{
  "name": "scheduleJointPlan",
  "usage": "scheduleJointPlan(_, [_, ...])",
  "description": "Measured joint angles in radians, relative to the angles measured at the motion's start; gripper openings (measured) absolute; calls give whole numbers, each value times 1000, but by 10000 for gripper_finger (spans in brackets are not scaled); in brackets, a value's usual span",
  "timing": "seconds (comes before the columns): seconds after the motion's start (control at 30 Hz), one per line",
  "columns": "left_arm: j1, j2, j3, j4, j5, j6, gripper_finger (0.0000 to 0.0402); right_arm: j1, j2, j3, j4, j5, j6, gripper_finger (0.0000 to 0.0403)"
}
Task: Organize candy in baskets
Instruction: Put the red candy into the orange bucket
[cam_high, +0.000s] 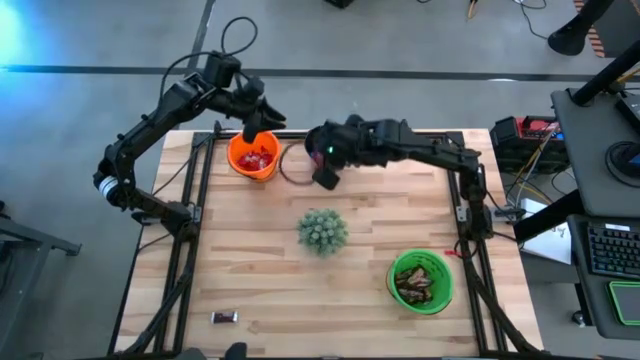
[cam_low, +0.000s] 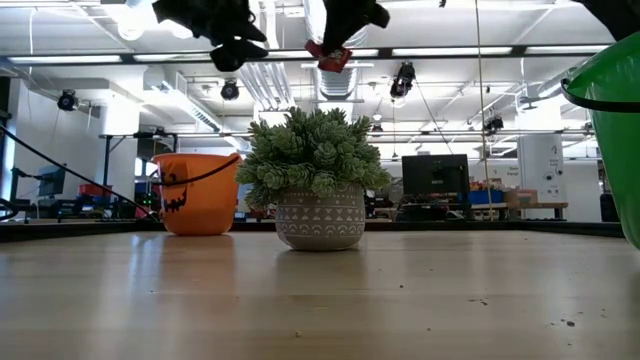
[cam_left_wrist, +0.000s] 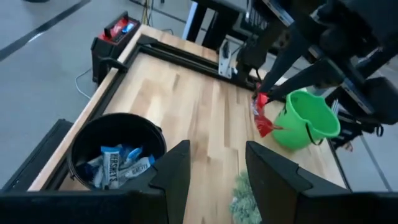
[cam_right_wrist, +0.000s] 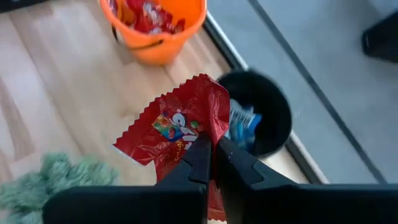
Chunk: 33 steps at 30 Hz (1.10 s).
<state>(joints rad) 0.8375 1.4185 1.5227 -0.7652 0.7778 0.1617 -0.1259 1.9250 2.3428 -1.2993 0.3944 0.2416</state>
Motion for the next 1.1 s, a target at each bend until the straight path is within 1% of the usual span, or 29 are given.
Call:
scheduleJointPlan(0.13, [0,0,0,14,0,-29,136,-59,-17,0,99,-70,-81,9])
scheduleJointPlan(0.23, [0,0,0,17,1,-62,136,-91,-22,0,156,-115,-113,9])
scheduleJointPlan(0.4, [-13,15,0,25,1,-103,136,-115,-22,0,195,-136,-154,9])
scheduleJointPlan(0.6, [-56,73,0,48,0,-111,136,-135,-21,0,229,-138,-186,9])
scheduleJointPlan(0.67, [-71,87,0,75,3,-112,136,-142,-21,0,229,-140,-189,9])
scheduleJointPlan(0.8, [-86,99,0,126,43,-120,136,-158,-19,0,228,-140,-190,9])
scheduleJointPlan(1.0, [-98,103,0,185,54,-147,136,-165,-19,0,228,-142,-192,9])
scheduleJointPlan(1.1, [-102,103,0,210,54,-161,136,-165,-17,0,232,-166,-194,9])
